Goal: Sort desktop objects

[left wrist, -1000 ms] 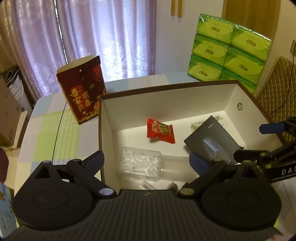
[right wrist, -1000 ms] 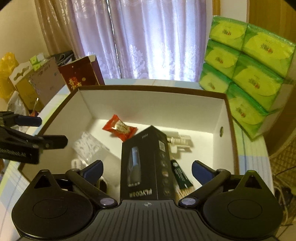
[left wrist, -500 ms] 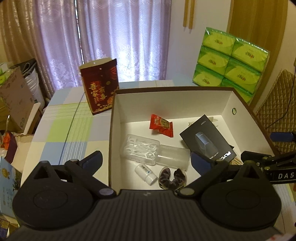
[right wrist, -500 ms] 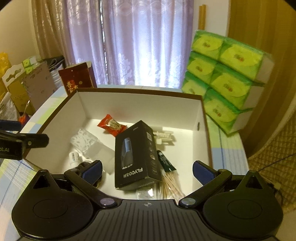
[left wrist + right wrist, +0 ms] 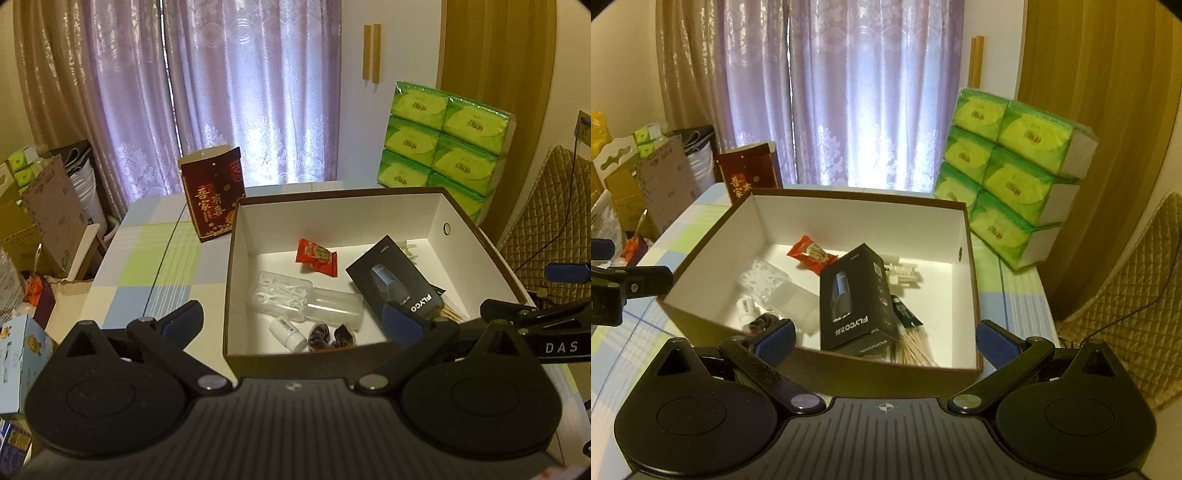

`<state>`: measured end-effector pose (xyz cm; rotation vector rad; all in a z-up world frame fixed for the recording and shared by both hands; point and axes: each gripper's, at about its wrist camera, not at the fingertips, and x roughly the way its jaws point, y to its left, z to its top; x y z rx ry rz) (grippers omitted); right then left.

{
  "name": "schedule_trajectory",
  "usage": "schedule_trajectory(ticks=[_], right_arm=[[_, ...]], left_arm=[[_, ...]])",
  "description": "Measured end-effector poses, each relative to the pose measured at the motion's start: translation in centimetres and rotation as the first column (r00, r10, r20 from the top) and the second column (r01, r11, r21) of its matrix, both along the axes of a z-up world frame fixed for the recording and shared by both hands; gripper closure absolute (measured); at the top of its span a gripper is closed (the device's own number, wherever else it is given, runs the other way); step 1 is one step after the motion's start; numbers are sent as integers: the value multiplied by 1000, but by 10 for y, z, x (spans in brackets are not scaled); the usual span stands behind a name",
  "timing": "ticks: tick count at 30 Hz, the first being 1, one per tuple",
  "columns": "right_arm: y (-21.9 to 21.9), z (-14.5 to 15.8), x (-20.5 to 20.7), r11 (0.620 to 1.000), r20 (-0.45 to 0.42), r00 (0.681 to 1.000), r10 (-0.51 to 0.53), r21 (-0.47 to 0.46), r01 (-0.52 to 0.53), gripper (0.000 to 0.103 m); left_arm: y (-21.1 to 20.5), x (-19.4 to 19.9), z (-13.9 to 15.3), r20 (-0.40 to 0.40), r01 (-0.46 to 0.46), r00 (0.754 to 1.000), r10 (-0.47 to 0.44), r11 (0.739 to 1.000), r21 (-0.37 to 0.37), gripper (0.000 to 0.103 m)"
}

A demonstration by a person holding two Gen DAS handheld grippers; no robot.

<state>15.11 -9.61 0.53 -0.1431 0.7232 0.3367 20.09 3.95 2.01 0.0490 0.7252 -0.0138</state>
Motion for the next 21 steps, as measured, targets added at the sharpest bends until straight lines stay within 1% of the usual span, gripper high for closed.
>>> schedule_trajectory(ticks=[5, 16, 21], right_arm=[[-3, 5, -22, 1000, 17, 1000, 15, -18, -15, 2], [-15, 11, -56, 1000, -1, 1000, 18, 5, -18, 2], [-14, 12, -71, 1000, -11, 1000, -2, 21, 2, 2]], left_arm=[[-2, -20, 5, -7, -21, 1000, 21, 1000, -1, 1], [-2, -64, 11, -26, -56, 998, 56, 998, -15, 1], [2, -77, 8, -40, -48, 998, 47, 999, -17, 1]])
